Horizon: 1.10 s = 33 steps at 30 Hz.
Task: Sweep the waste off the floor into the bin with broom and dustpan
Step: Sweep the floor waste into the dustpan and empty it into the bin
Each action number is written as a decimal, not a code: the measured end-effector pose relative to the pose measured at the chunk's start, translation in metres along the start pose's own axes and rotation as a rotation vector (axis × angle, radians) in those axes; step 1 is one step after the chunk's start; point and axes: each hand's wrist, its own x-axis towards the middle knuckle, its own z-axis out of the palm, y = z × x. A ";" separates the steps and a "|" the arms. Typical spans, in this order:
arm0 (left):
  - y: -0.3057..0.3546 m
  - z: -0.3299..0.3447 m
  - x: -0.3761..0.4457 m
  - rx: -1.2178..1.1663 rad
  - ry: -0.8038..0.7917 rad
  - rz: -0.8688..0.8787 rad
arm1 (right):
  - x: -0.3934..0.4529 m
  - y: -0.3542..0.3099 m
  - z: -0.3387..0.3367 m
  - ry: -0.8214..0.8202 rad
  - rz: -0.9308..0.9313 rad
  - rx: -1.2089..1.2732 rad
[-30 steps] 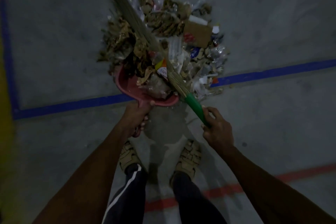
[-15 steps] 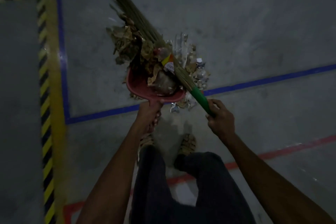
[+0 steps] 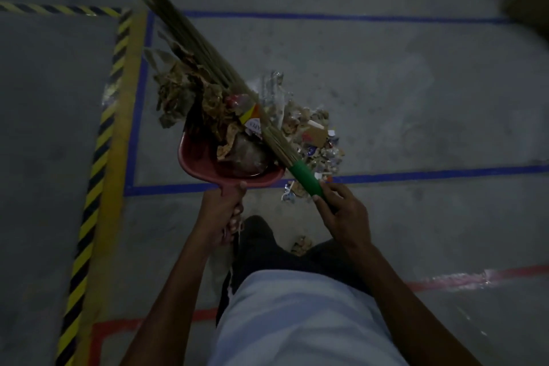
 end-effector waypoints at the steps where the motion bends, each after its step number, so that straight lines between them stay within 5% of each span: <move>1: 0.001 -0.003 -0.004 -0.021 0.013 0.004 | 0.005 -0.004 -0.004 -0.009 -0.022 0.001; 8: 0.016 -0.004 -0.044 -0.086 0.090 0.042 | 0.053 -0.008 -0.047 -0.134 -0.205 0.020; 16: 0.011 0.071 -0.072 -0.211 0.220 0.170 | 0.089 0.033 -0.102 -0.127 -0.412 0.064; 25: -0.047 0.162 -0.163 -0.421 0.493 0.182 | 0.072 0.077 -0.155 -0.310 -0.648 0.173; 33: -0.112 0.191 -0.257 -0.582 0.792 0.166 | 0.023 0.052 -0.154 -0.526 -0.909 0.266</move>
